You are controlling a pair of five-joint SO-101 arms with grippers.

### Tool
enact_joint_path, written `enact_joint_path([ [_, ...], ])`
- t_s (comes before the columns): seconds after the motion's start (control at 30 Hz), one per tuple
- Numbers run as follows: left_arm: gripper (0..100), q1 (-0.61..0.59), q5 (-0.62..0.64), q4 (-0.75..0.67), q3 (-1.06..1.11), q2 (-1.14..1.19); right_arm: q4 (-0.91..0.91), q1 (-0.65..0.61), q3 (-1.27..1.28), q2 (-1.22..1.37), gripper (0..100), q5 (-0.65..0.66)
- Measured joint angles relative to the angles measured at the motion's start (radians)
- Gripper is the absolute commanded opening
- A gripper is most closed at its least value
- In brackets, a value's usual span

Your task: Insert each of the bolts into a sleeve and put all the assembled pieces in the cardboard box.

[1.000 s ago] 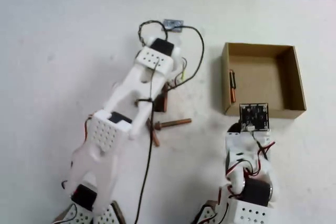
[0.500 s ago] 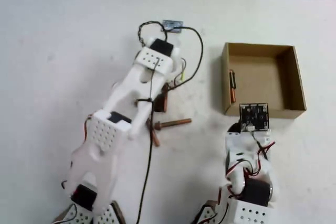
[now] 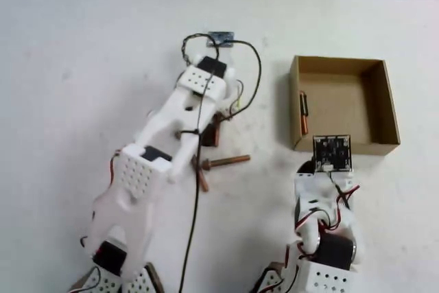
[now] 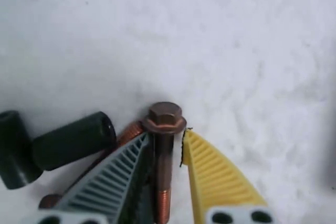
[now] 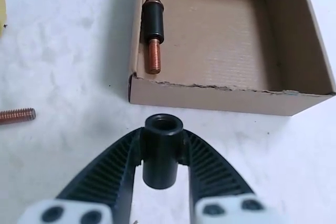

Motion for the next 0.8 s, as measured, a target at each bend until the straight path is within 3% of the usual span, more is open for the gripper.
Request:
enact_joint_path([
  [0.33,13,0.002,0.0,-0.006,-0.018,0.04,0.0,0.0,0.0,0.0,1.7,0.0],
  [0.53,12,0.002,0.0,0.061,-0.153,0.12,0.0,0.0,0.0,0.0,1.8,0.0],
  [0.7,2,0.005,0.0,0.132,-0.299,0.199,0.0,0.0,0.0,0.0,1.8,0.0],
  [0.8,3,0.005,0.002,0.169,-0.382,0.247,0.0,0.0,0.0,0.0,1.8,0.0],
])
